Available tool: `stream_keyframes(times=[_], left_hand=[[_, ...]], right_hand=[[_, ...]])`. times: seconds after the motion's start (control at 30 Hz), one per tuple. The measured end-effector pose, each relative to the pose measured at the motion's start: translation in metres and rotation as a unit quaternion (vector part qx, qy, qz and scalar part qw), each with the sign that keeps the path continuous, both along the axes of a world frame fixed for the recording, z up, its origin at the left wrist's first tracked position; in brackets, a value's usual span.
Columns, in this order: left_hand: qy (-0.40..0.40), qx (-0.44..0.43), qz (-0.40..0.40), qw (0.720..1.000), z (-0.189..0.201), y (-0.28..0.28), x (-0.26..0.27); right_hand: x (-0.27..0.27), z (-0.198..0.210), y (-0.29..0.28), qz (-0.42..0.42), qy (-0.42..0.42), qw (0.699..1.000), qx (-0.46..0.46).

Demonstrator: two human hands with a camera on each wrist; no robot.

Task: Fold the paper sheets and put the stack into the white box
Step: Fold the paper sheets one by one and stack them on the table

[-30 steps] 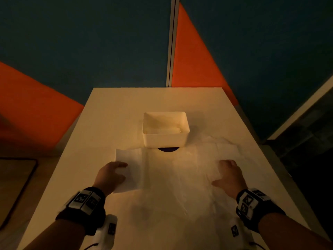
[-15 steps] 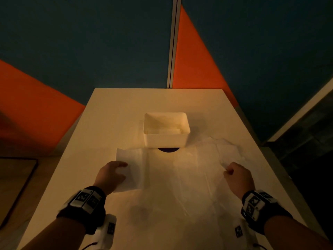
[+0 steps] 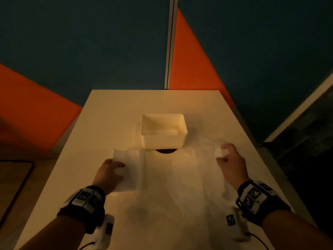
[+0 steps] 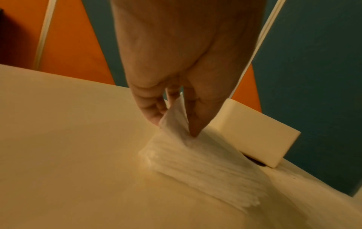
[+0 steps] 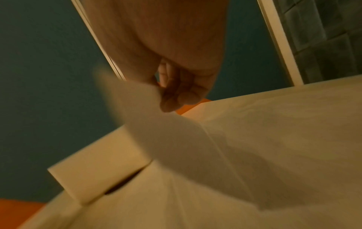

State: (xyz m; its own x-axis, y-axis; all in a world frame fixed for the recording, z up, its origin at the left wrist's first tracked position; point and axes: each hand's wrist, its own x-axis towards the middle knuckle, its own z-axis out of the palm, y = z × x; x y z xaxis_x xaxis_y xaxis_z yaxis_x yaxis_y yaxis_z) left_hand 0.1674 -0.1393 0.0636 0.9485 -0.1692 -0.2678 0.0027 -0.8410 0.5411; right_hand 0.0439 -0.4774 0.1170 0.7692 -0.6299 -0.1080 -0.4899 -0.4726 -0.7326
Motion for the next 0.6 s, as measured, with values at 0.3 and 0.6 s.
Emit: stream_keyframes(times=[0.3,0.6], left_hand=[[-0.04,-0.096,-0.095,0.99,0.045,-0.047,-0.02],[0.29,-0.436,-0.042,0.851,0.068,-0.085,-0.038]], right_hand=[[0.017,0.049,0.031,0.085,-0.094,0.96,0.249],[0.024,0.084,0.056,0.15,-0.187,0.862,0.447]])
